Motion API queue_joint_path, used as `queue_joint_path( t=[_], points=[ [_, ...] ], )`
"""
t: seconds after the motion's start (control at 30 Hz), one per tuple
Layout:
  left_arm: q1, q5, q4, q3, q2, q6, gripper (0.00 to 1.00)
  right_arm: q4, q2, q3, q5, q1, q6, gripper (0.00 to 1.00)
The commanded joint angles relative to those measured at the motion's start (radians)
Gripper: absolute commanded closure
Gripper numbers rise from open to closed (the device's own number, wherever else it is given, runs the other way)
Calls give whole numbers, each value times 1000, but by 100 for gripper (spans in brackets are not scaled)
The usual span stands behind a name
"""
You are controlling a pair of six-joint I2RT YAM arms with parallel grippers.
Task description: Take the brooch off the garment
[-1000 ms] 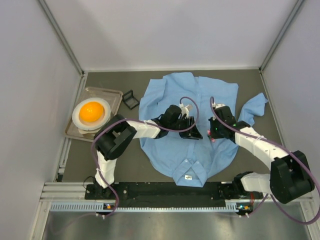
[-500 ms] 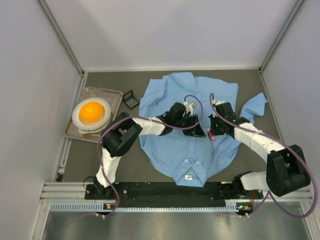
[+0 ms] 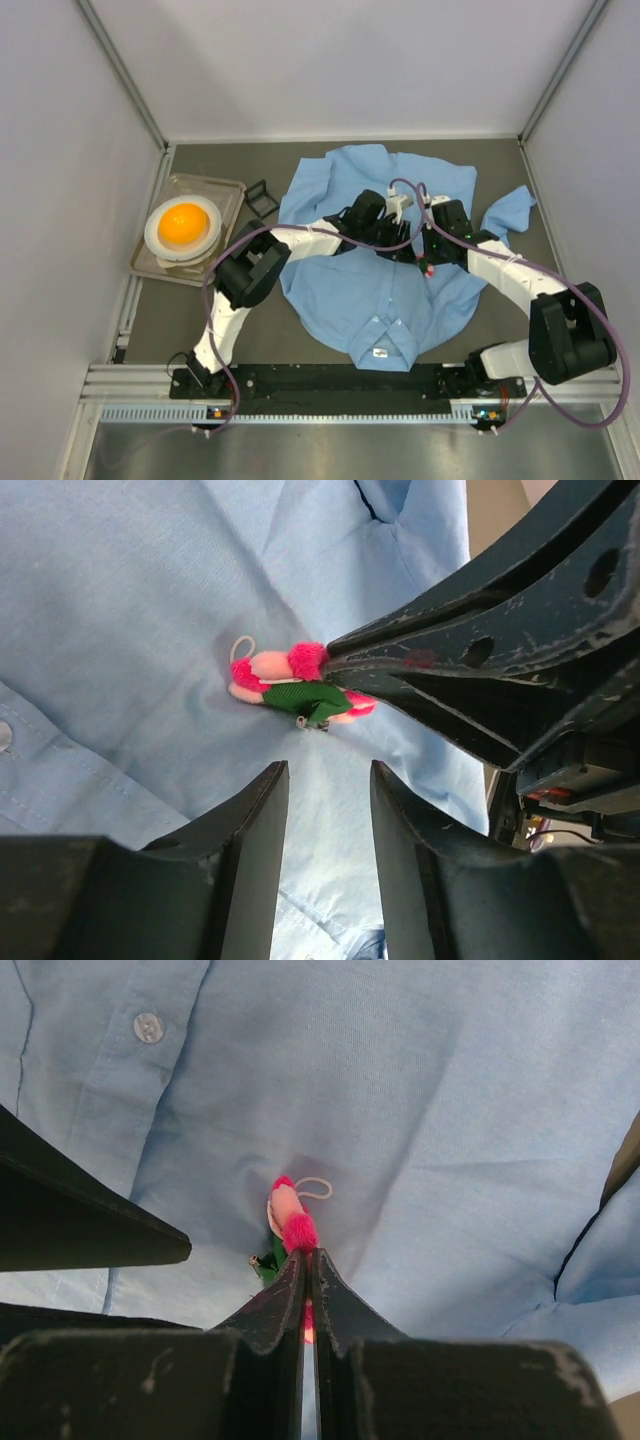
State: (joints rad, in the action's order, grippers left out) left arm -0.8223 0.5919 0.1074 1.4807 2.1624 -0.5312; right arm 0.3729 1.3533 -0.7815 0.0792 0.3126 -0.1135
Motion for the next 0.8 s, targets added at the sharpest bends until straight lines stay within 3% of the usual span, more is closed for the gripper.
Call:
queue_joint_path(
  t=[0.0, 0.4, 0.77],
  points=[
    [28, 57, -31, 52, 33, 79, 57, 18, 4, 19, 27, -12, 2, 100],
    [72, 249, -11, 196, 165, 63, 52, 20, -22, 28, -38, -12, -11, 100],
    [75, 244, 15, 267, 229, 83, 53, 17, -60, 45, -45, -17, -12, 100]
  ],
)
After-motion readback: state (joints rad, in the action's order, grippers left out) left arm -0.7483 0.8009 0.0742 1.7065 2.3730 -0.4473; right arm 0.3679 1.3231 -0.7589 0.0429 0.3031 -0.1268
